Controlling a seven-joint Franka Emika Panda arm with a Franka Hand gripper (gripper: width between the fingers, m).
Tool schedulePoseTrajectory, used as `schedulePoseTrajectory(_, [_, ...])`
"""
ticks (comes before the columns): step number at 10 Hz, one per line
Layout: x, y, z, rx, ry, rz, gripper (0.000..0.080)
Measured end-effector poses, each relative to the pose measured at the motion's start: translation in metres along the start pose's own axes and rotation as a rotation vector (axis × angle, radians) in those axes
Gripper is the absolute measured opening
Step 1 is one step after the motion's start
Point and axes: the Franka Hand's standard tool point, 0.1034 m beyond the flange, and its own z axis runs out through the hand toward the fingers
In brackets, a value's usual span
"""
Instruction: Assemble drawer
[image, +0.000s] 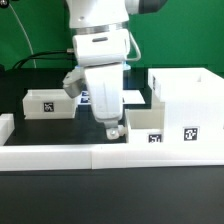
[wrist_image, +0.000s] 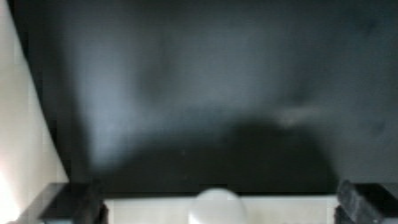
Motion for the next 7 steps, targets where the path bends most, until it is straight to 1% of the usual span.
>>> schedulePoseTrajectory(2, [-0.011,-0.013,0.002,0.003,-0.002,0.016,0.0649])
schedulePoseTrajectory(3, [-0.012,-0.019,0.003,0.007,-0.003,0.018,0.0649])
schedulePoseTrajectory(4, [-0.011,-0.025,0.005,0.009,-0.003,0.017,0.0649])
schedulePoseTrajectory(6, [-0.010,-0.036,0.011,0.027,-0.002,0.019,0.0649])
schedulePoseTrajectory(7, [-0.006,-0.039,0.013,0.032,0.000,0.021,0.0649])
